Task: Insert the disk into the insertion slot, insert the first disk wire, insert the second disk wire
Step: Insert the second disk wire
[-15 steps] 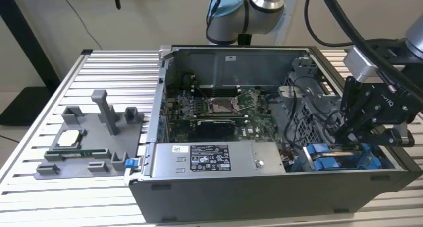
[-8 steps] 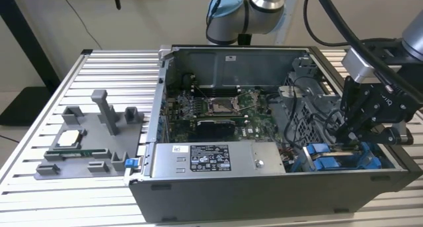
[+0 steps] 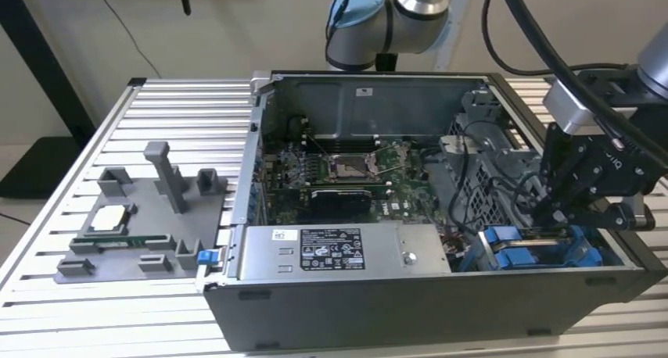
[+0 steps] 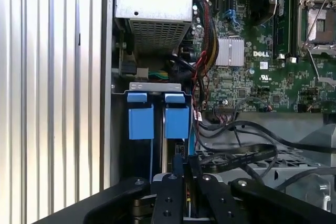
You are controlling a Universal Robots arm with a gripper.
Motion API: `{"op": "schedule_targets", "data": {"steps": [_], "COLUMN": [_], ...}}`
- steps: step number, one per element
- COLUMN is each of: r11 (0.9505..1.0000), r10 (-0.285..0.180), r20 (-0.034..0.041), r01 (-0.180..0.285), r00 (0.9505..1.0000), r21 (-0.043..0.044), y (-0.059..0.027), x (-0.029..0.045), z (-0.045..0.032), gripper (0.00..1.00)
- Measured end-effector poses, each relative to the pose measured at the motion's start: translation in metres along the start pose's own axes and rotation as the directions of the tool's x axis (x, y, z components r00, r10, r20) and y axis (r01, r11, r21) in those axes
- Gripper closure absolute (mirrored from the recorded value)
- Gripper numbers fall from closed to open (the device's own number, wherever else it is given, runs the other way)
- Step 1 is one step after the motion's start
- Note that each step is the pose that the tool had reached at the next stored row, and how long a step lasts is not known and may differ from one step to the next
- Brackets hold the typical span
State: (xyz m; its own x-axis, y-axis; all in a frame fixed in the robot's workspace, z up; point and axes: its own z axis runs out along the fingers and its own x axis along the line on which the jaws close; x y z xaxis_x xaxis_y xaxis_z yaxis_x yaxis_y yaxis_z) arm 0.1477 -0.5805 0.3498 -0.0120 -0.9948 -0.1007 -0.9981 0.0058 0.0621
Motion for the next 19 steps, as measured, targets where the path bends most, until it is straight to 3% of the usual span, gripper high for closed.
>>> {"op": "schedule_targets", "data": {"steps": [19], "r11": [0.9999], "r10": [0.010], "r20": [0.0003], "r01": [-0.010], "r00": [1.0000], "r21": [0.0010], "y": [-0.0023], "x": [0.0005], "z": [0.0053], "gripper": [1.00]}}
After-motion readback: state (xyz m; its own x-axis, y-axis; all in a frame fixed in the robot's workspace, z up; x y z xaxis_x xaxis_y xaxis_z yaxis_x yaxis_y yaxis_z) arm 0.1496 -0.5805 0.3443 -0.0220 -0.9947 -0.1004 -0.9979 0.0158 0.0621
